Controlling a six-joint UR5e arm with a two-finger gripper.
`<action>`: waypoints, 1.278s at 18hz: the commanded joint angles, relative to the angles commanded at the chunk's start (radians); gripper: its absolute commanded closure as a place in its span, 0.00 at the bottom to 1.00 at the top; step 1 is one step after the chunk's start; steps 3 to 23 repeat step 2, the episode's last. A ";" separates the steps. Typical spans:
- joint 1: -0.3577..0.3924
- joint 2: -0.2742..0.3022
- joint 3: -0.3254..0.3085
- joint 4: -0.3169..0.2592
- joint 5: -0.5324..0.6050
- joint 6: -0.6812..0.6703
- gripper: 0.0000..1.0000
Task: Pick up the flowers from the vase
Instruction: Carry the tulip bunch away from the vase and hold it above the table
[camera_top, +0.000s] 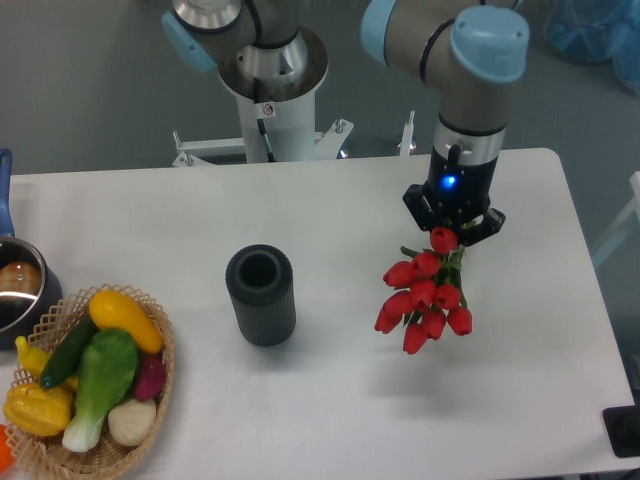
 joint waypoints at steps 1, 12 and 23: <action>-0.002 0.000 -0.008 0.000 0.014 0.000 1.00; -0.003 0.000 -0.012 -0.005 0.035 0.000 1.00; -0.003 0.000 -0.012 -0.005 0.035 0.000 1.00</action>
